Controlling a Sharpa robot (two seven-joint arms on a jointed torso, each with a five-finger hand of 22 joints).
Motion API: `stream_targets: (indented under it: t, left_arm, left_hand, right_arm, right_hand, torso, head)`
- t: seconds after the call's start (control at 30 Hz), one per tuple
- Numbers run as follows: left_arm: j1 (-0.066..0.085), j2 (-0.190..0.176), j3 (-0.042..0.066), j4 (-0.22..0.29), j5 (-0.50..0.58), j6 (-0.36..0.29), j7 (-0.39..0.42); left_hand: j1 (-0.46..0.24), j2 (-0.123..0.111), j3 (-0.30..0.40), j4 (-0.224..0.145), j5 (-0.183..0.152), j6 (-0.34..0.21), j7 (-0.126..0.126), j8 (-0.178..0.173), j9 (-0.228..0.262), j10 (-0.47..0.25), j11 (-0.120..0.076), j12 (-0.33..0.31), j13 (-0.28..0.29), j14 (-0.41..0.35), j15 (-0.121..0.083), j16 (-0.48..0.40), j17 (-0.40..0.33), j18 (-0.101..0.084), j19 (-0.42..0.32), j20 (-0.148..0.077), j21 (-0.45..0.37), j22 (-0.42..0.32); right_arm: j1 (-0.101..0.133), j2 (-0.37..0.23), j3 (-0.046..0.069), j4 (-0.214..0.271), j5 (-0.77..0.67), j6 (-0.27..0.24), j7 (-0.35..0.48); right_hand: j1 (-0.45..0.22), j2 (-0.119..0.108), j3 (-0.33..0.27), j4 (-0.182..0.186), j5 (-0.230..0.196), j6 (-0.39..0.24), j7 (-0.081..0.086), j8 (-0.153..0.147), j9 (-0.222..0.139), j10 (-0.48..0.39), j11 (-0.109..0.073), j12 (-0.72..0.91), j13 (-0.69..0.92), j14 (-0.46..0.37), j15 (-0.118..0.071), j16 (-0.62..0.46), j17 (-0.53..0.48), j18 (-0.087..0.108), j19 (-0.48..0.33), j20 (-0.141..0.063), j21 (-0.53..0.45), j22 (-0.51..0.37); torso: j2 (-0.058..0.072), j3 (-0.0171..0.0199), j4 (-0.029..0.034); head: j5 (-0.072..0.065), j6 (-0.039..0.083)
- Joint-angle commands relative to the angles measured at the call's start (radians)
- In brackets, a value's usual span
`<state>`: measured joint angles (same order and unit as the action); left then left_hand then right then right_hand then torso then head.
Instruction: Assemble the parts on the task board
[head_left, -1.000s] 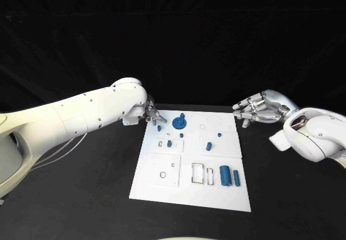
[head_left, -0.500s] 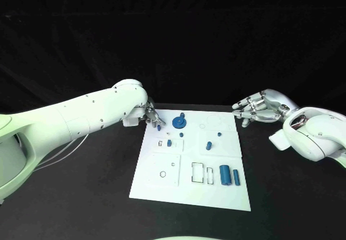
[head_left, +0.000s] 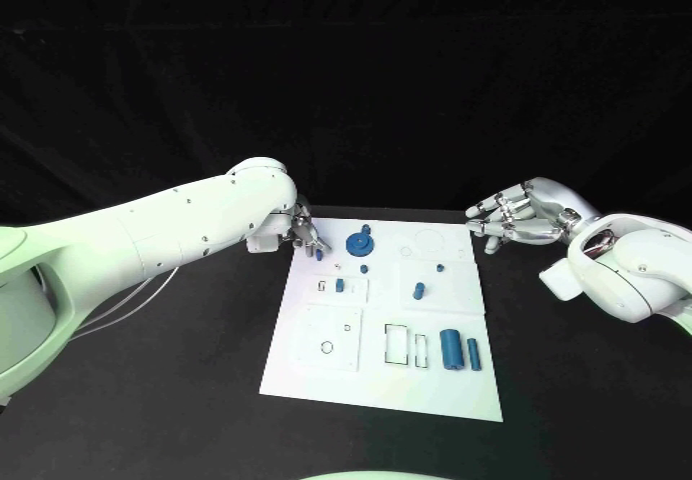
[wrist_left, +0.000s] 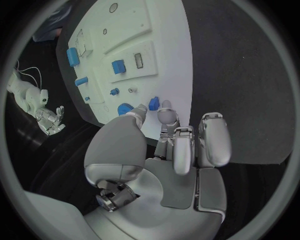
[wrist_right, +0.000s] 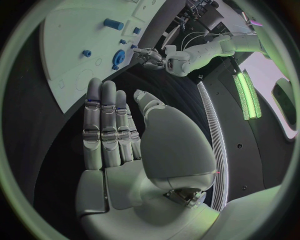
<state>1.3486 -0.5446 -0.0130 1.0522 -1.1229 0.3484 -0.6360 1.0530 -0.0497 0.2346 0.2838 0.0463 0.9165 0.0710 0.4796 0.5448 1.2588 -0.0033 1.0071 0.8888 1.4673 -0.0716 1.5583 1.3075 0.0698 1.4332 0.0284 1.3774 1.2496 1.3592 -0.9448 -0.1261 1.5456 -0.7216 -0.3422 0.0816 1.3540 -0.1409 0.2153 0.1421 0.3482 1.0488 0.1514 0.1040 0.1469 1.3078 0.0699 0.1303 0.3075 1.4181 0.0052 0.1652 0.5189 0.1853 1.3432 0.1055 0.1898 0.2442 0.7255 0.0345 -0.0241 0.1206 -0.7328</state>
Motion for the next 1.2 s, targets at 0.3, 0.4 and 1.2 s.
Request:
stream_targets:
  t: [0.3,0.4,1.2]
  left_arm:
    - [0.0,0.001,0.0,0.001,0.038,-0.03,0.01]
    - [0.0,0.002,0.0,0.0,0.046,-0.043,0.013]
    - [0.0,-0.079,0.001,0.113,0.168,-0.081,0.001]
  left_hand:
    - [0.124,0.063,0.07,-0.052,0.004,0.007,-0.006,0.009,-0.006,0.006,-0.007,0.001,-0.007,0.099,0.0,0.002,0.249,-0.002,0.007,-0.002,0.006,0.001]
    - [0.157,0.072,0.1,-0.075,0.004,0.002,-0.007,0.01,-0.007,0.003,-0.008,-0.003,-0.011,0.099,-0.001,0.001,0.248,-0.001,0.006,-0.003,0.005,0.0]
    - [0.15,-0.002,0.49,-0.23,0.004,-0.035,-0.007,0.107,0.043,0.02,-0.01,-0.005,-0.025,0.099,-0.003,0.002,0.248,-0.002,0.006,-0.004,0.006,0.007]
  right_arm:
    - [0.0,0.004,0.0,-0.003,-0.004,0.011,0.0]
    - [0.0,0.005,0.0,-0.004,-0.004,0.013,0.0]
    - [-0.002,0.004,0.0,-0.012,-0.005,0.024,-0.009]
  right_hand:
    - [-0.007,0.002,-0.004,0.003,0.005,-0.009,-0.001,-0.003,0.002,-0.008,0.0,0.002,0.001,-0.009,0.001,-0.003,0.001,-0.004,-0.005,0.002,-0.004,-0.002]
    - [-0.007,0.002,-0.004,0.003,0.005,-0.009,-0.001,-0.003,0.002,-0.008,0.0,0.002,0.001,-0.009,0.001,-0.003,0.001,-0.004,-0.005,0.002,-0.004,-0.002]
    - [-0.009,0.004,-0.004,0.004,0.007,-0.01,0.0,-0.002,0.002,-0.008,0.001,0.003,0.005,-0.009,0.001,-0.004,0.006,-0.004,-0.005,0.003,-0.004,-0.003]
  torso:
    - [0.001,0.0007,0.0014]
    - [0.0,0.0003,0.0002]
    - [-0.003,0.0,0.0044]
  head:
    - [-0.001,0.0]
    - [0.0,-0.001]
    - [0.001,-0.004]
